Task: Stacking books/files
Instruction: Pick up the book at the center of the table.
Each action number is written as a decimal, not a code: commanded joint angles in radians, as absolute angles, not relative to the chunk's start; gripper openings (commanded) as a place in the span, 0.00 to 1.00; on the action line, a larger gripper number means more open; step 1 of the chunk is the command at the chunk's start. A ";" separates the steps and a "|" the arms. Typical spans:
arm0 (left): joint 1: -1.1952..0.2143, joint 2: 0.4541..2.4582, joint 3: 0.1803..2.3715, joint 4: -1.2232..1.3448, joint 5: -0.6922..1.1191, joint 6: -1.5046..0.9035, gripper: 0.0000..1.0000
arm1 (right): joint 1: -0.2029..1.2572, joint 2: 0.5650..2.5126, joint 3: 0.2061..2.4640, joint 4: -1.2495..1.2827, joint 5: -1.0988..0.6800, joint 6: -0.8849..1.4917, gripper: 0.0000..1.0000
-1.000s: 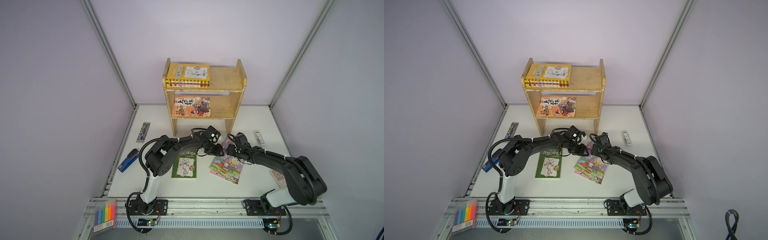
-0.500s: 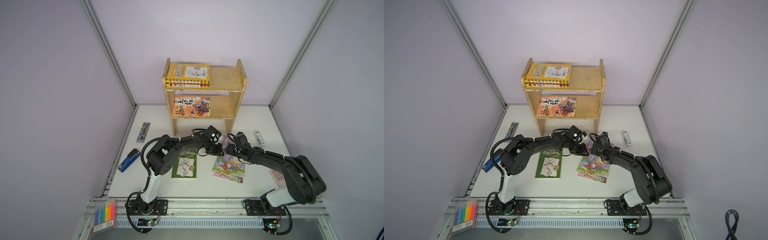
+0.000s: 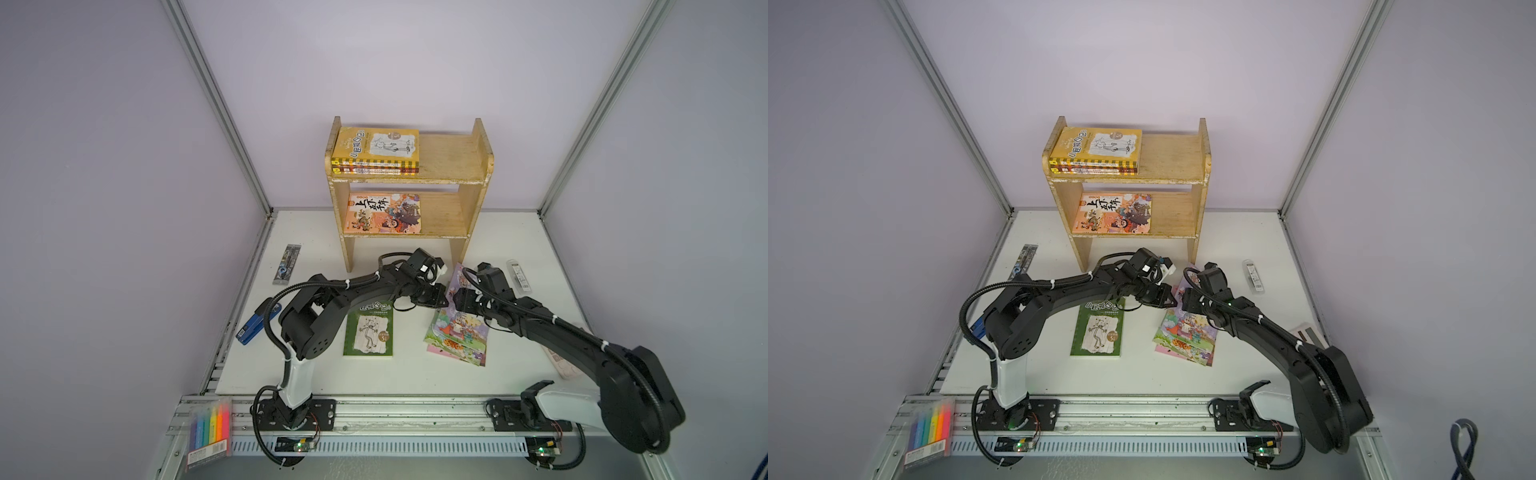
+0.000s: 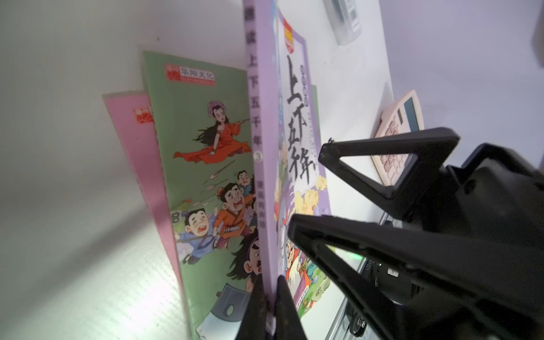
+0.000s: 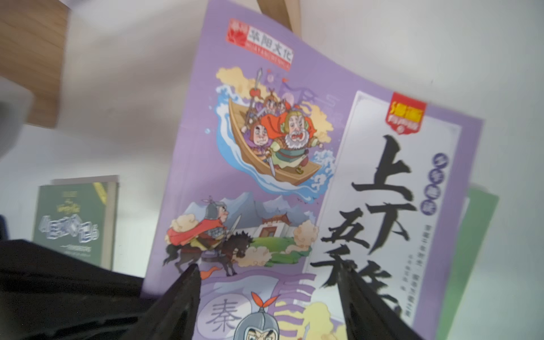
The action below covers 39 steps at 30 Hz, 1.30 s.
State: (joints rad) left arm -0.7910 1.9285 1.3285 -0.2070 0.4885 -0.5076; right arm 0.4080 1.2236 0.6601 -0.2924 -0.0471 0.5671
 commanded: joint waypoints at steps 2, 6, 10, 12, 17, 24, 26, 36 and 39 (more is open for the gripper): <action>-0.790 1.821 1.277 -0.213 0.388 -0.431 0.00 | 0.408 1.120 0.672 -0.274 -0.054 0.473 0.76; -0.796 1.699 1.210 -0.239 0.293 -0.384 0.00 | 0.408 1.043 0.679 -0.269 -0.031 0.413 0.77; -0.817 1.574 1.133 -0.259 0.177 -0.307 0.00 | 0.408 1.025 0.703 -0.286 -0.005 0.388 0.77; -0.822 1.518 1.097 -0.269 0.152 -0.275 0.00 | 0.408 1.027 0.712 -0.289 0.001 0.388 0.77; -0.831 1.382 1.002 -0.266 0.102 -0.235 0.00 | 0.408 1.012 0.716 -0.266 -0.016 0.381 0.77; -0.821 1.193 0.915 -0.261 0.100 -0.224 0.00 | 0.408 0.980 0.734 -0.255 -0.044 0.340 0.77; -0.816 1.151 0.895 -0.249 0.110 -0.224 0.00 | 0.408 0.982 0.742 -0.257 -0.046 0.336 0.77; -0.655 1.055 0.891 -0.167 0.324 -0.381 0.00 | 0.408 0.968 0.744 -0.227 -0.067 0.329 0.77; -0.589 1.074 0.928 -0.174 0.394 -0.466 0.00 | 0.408 0.968 0.742 -0.218 -0.075 0.330 0.77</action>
